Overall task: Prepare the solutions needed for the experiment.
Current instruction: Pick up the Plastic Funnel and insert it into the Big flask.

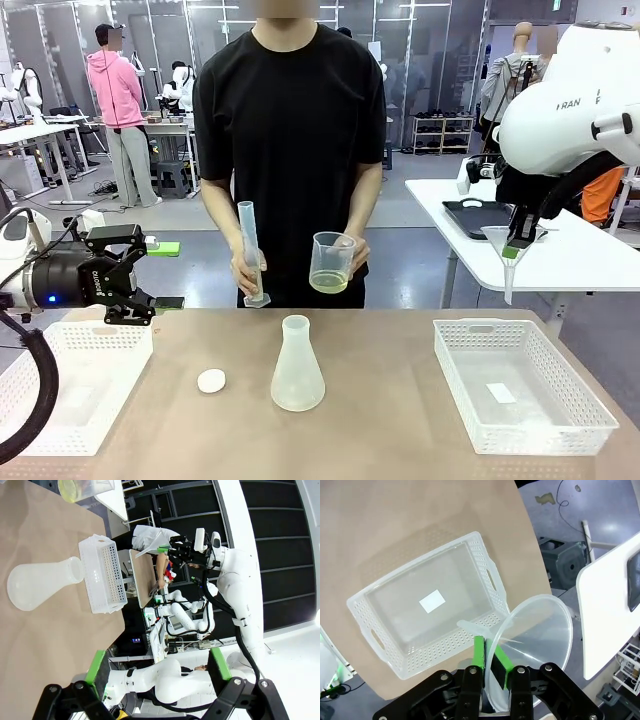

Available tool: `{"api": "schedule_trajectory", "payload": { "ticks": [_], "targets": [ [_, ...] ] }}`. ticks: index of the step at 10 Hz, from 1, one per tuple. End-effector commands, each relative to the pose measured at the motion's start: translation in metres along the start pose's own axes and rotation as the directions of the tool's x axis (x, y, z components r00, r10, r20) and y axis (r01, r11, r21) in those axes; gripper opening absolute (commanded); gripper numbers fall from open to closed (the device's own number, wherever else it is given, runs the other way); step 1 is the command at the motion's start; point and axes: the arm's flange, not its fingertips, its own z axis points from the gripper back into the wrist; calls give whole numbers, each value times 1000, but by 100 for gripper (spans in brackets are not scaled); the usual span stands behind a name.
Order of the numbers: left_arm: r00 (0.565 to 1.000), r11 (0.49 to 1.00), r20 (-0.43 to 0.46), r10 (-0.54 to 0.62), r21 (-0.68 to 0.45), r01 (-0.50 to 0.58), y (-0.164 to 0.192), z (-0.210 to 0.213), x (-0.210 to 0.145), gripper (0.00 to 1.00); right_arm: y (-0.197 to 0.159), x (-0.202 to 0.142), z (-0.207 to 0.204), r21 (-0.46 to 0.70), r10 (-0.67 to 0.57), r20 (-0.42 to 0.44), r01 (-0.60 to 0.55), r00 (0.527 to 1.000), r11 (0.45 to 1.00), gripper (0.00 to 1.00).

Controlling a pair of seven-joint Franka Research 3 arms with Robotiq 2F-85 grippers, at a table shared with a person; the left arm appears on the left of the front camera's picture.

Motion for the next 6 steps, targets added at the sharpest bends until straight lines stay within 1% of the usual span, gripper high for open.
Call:
{"api": "schedule_trajectory", "payload": {
  "ticks": [1, 3, 4, 5, 6],
  "targets": [
    [1000, 1000, 3, -4, 1, 4, -1, 2, 0, 100, -3, 1, 1, -3, 5, -9, -5, 1000, 1000, 0],
    [1000, 1000, 3, -4, 1, 4, -1, 2, 0, 100, -3, 1, 1, -3, 5, -9, -5, 1000, 1000, 0],
    [1000, 1000, 3, -4, 1, 4, -1, 2, 0, 100, 0, 0, 0, 0, 0, 0, 0, 1000, 1000, 7],
    [1000, 1000, 3, -4, 1, 4, -1, 2, 0, 100, 9, 12, -3, 13, 111, 104, -113, 988, 993, 7],
    [1000, 1000, 3, -4, 1, 4, -1, 2, 0, 100, 26, 27, 0, -8, 224, 168, -226, 960, 974, 7]
  ]
}}
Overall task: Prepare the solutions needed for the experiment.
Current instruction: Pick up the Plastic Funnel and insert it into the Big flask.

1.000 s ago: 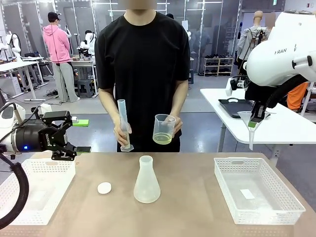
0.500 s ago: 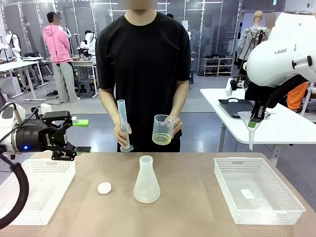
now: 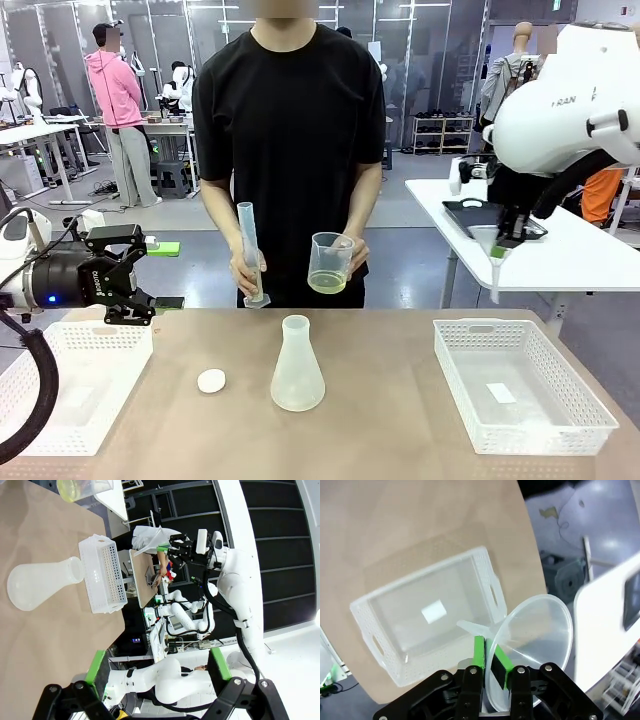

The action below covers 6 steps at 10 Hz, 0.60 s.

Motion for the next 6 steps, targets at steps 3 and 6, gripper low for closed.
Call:
{"api": "schedule_trajectory", "payload": {
  "ticks": [3, 6],
  "targets": [
    [1000, 1000, 3, -4, 1, 4, -1, 2, 0, 100, 69, 48, 15, -59, 321, 270, -317, 908, 946, 7],
    [1000, 1000, 3, -4, 1, 4, -1, 2, 0, 100, 115, 91, 39, -178, 552, 361, -526, 752, 832, 7]
  ]
}}
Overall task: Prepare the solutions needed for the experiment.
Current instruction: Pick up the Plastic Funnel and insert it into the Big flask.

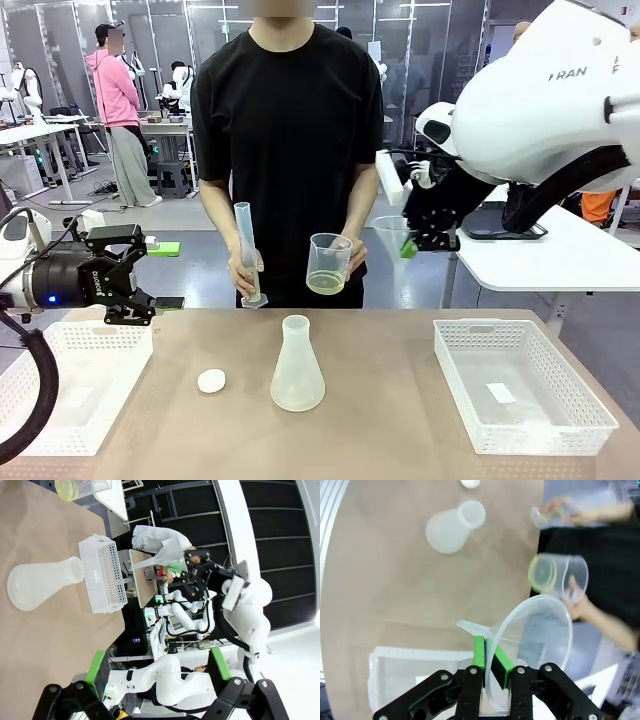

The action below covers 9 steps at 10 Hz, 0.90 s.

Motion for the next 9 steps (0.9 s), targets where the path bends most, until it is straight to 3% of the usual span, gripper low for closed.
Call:
{"api": "schedule_trajectory", "payload": {
  "ticks": [1, 4, 9],
  "targets": [
    [1000, 1000, 3, -5, 1, 5, -1, 2, 0, 100, 9, 17, -8, -19, 130, 87, -129, 988, 991, 7],
    [1000, 1000, 3, -5, 1, 5, -1, 2, 0, 100, 9, 54, -22, -11, 228, 111, -229, 967, 973, 7],
    [1000, 1000, 3, -5, 1, 5, -1, 2, 0, 100, 14, 58, -13, 1, 196, 84, -197, 977, 980, 7]
  ]
}}
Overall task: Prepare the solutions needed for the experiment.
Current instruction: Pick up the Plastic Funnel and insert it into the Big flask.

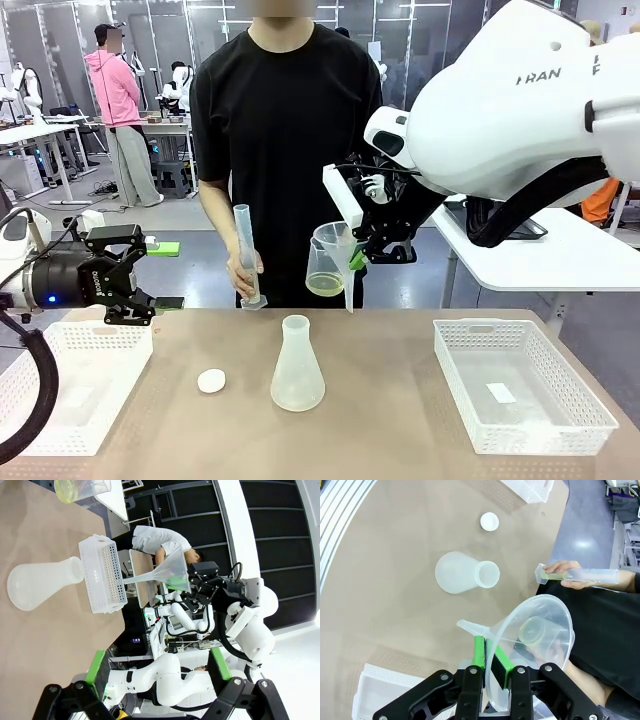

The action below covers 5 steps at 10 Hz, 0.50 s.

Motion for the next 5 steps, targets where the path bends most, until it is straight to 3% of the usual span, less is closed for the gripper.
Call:
{"api": "schedule_trajectory", "payload": {
  "ticks": [1, 5],
  "targets": [
    [1000, 1000, 3, -5, 1, 5, -1, 2, 0, 100, 0, 0, -2, 3, 0, 0, 0, 1000, 1000, 7],
    [1000, 1000, 3, -5, 1, 5, -1, 2, 0, 100, -13, 36, -33, -55, 135, 82, -131, 987, 990, 7]
  ]
}}
